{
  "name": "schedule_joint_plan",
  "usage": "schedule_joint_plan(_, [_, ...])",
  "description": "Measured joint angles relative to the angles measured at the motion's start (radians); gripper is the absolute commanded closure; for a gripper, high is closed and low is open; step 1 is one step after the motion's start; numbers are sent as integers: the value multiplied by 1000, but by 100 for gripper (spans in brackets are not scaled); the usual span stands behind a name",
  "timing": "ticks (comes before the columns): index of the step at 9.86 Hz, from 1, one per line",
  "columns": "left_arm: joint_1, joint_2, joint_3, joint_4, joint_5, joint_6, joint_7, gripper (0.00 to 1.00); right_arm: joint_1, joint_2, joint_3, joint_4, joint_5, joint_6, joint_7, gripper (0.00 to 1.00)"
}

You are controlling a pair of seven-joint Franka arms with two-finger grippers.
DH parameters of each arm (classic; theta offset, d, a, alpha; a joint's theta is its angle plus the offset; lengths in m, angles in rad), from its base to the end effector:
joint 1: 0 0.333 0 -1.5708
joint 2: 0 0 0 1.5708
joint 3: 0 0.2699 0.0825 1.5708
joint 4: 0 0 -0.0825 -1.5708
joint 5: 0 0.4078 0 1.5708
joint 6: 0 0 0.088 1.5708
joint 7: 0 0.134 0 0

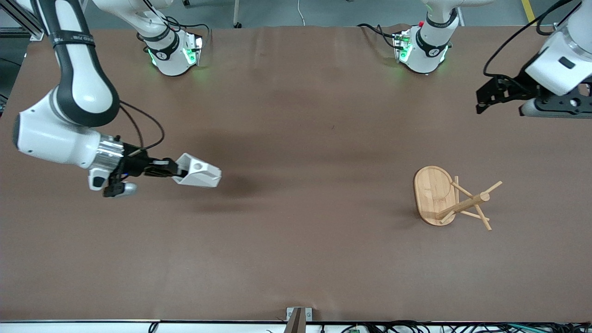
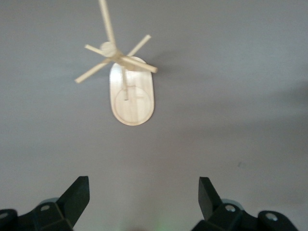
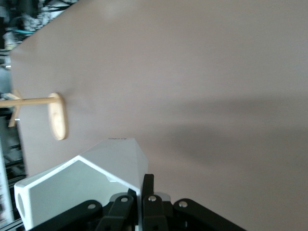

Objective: Hang cup on rack
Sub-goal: 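Carry the cup toward the middle while the left gripper approaches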

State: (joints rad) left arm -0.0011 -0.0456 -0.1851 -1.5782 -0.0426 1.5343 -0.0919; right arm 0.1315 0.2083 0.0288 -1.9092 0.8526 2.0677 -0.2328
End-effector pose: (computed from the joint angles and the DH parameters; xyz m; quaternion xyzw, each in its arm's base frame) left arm 0.5517 -0.1118 0.5702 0.9987 -0.0478 -0.0019 0.0170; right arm 0.6055 0.1554 0.3228 -0.9319 0.0248 0.0100 0.3618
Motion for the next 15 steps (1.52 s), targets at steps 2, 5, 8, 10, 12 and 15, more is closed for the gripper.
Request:
schedule_joint_plan(2, [-18, 6, -68, 0, -23, 11, 59, 0, 85, 0, 1, 20, 153, 0, 0, 100])
schedule_joint_plan(5, [-43, 23, -150, 1, -25, 53, 216, 0, 183, 0, 1, 43, 354, -1, 0, 100])
schedule_joint_plan(8, [-45, 27, -236, 11, -78, 67, 385, 0, 284, 0, 2, 54, 483, -1, 0, 100])
schedule_joint_plan(10, [-46, 39, -304, 51, -100, 80, 469, 0, 328, 4, 1, 72, 502, -6, 0, 100])
schedule_joint_plan(12, [-47, 82, -342, 92, -147, 84, 566, 0, 338, 28, 0, 100, 503, -90, -10, 100])
schedule_joint_plan(15, [-72, 128, -363, 115, -177, 141, 669, 0, 330, 95, -12, 128, 542, -199, -100, 100])
